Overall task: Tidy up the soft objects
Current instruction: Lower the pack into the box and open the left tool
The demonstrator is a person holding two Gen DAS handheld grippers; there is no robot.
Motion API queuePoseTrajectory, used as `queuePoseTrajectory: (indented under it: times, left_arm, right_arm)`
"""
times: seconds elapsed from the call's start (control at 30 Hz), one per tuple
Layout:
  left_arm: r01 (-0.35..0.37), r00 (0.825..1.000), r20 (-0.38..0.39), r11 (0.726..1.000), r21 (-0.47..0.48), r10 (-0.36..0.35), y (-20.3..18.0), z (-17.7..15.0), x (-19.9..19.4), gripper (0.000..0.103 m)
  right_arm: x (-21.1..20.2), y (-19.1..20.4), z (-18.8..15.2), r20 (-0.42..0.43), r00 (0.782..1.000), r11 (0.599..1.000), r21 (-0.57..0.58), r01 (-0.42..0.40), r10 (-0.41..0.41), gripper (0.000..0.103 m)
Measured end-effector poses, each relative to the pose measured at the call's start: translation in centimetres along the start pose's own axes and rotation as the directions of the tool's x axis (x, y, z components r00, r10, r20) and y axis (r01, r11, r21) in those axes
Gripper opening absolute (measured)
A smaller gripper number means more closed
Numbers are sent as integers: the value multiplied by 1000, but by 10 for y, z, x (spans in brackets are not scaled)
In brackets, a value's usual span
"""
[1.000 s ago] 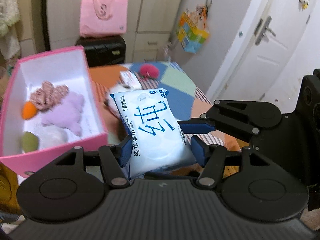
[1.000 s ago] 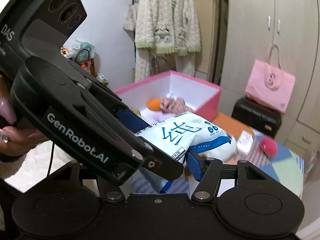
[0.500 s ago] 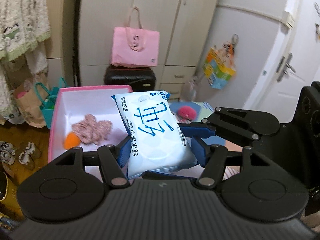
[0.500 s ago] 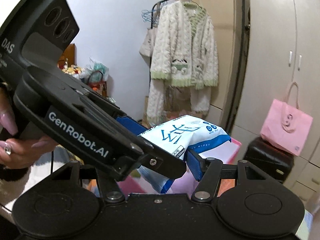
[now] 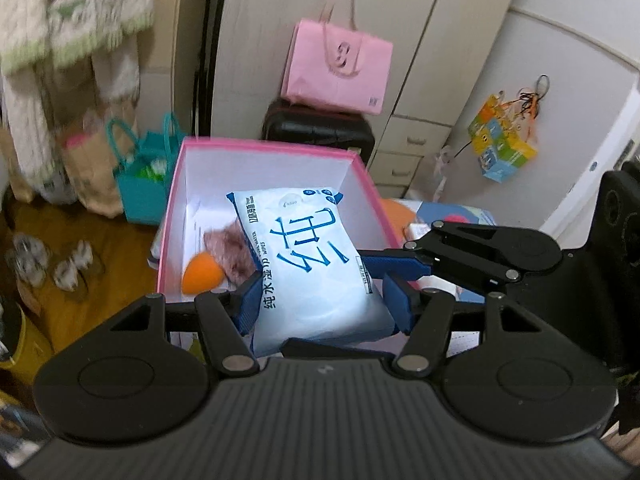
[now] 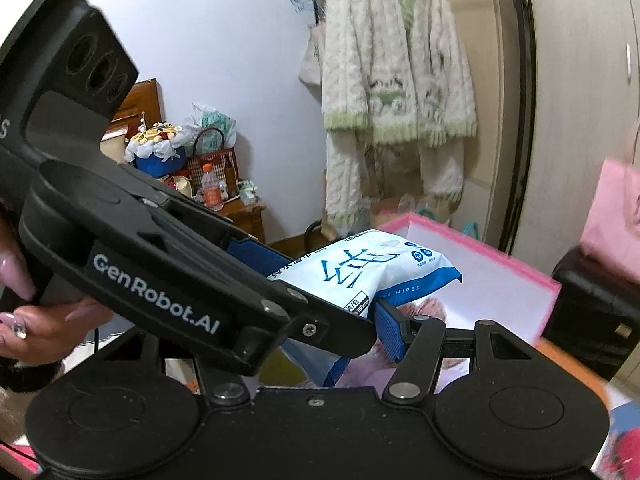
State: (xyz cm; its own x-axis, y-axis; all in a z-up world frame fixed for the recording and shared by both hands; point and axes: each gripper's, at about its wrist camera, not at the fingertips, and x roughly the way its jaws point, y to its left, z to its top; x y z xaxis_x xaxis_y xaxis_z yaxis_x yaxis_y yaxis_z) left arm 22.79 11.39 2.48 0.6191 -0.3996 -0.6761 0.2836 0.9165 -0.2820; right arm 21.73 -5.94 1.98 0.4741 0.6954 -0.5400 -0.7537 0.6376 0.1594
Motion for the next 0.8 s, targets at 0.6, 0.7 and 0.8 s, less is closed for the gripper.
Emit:
queuePoseTrajectory:
  times: [0.6,0.7,0.8]
  left_arm:
    - [-148,989,38,987,65,146,12,-14,23,63]
    - [-187,979,95,978,95,178,6,-17,6,63]
    - [-188,977,123,977,104,175,2,-19,-11,63]
  right_arm:
    - [43,-9,-9,-123,992,996,-87,5,-16,67]
    - [31,-4,-10,-120,992,993,-111,27,-41,67]
    - [17,-1,-11,-113,992,992,-117,43,-56,67]
